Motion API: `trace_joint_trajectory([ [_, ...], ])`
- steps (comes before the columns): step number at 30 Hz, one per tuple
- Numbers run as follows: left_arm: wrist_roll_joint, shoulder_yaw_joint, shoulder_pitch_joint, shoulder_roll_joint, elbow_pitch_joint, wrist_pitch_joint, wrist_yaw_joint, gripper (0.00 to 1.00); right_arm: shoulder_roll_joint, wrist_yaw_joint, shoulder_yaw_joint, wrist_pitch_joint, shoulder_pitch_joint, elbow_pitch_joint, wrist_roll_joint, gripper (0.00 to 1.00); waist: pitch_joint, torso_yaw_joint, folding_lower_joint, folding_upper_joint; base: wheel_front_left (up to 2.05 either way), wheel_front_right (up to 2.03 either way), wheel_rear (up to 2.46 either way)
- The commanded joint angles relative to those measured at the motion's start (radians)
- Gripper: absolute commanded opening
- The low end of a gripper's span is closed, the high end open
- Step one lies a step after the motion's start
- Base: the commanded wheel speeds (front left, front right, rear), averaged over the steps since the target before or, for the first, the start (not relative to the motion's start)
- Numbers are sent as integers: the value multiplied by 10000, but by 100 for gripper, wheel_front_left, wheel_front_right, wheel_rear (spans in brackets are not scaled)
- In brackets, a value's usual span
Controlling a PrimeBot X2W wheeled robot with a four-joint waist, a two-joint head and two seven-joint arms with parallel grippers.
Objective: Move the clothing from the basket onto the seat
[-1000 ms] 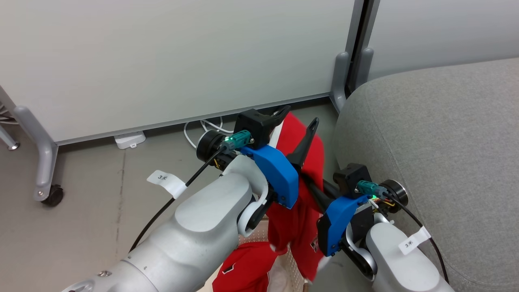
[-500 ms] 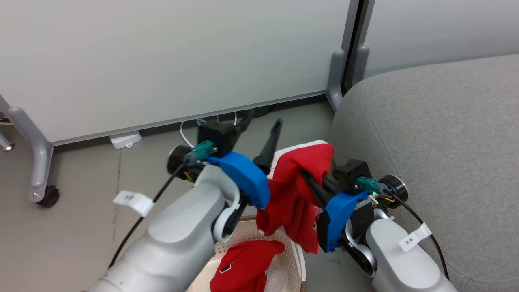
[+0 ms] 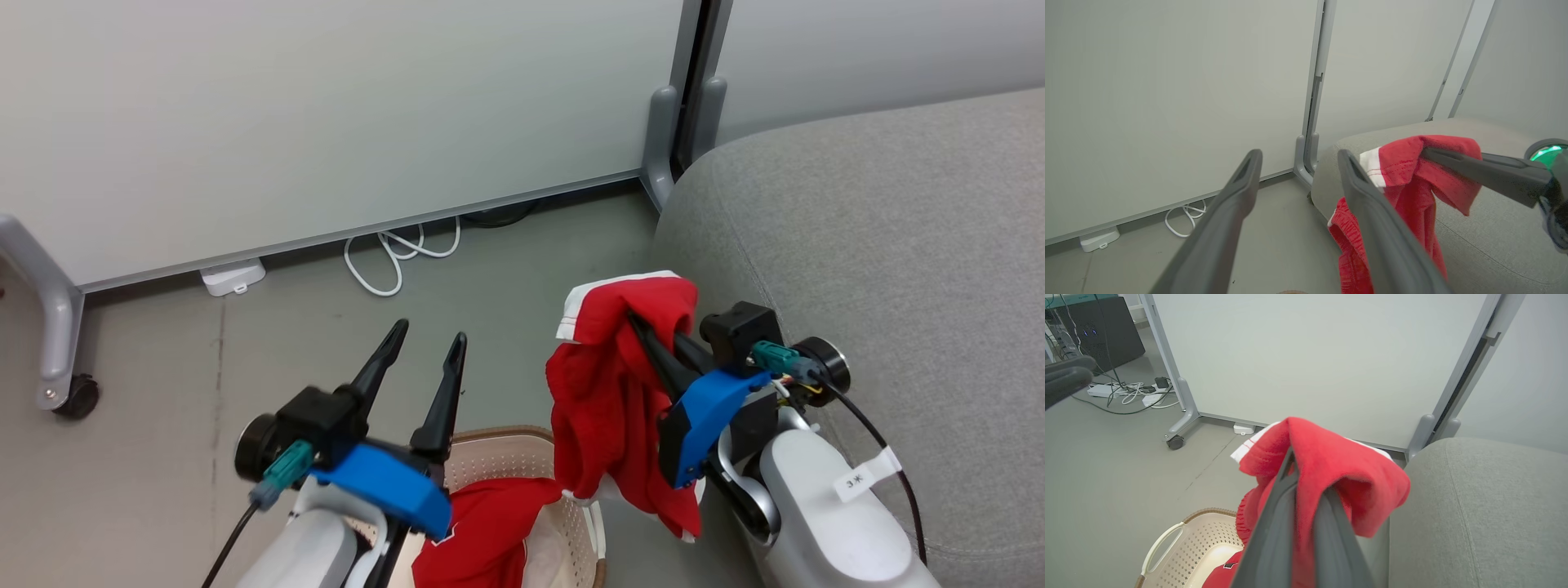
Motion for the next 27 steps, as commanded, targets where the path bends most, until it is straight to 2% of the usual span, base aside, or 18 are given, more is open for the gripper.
trace_joint_trajectory([
  [1,370,376,451,57,-324,-45,-182,100,-25,5,-175,60,218,-195,-122,0,22,-23,0,0,0,0,0],
  [7,1337,1501,1756,-132,-1071,-46,-712,100,-25,5,-587,200,635,-738,-367,0,35,-135,0,0,0,0,0],
  [12,1727,2014,2324,-368,-1178,-46,-932,100,-58,5,-733,320,847,-1013,-549,0,12,-380,0,0,0,0,0],
  [19,2246,2560,2794,-801,-1222,-45,-1217,100,-68,5,-967,415,1079,-1404,-543,0,-9,-1118,0,0,0,0,0],
  [27,2603,2904,2890,-1008,-1089,-47,-1378,100,-36,5,-1055,472,1260,-1661,-457,0,35,-2198,0,0,0,0,0],
])
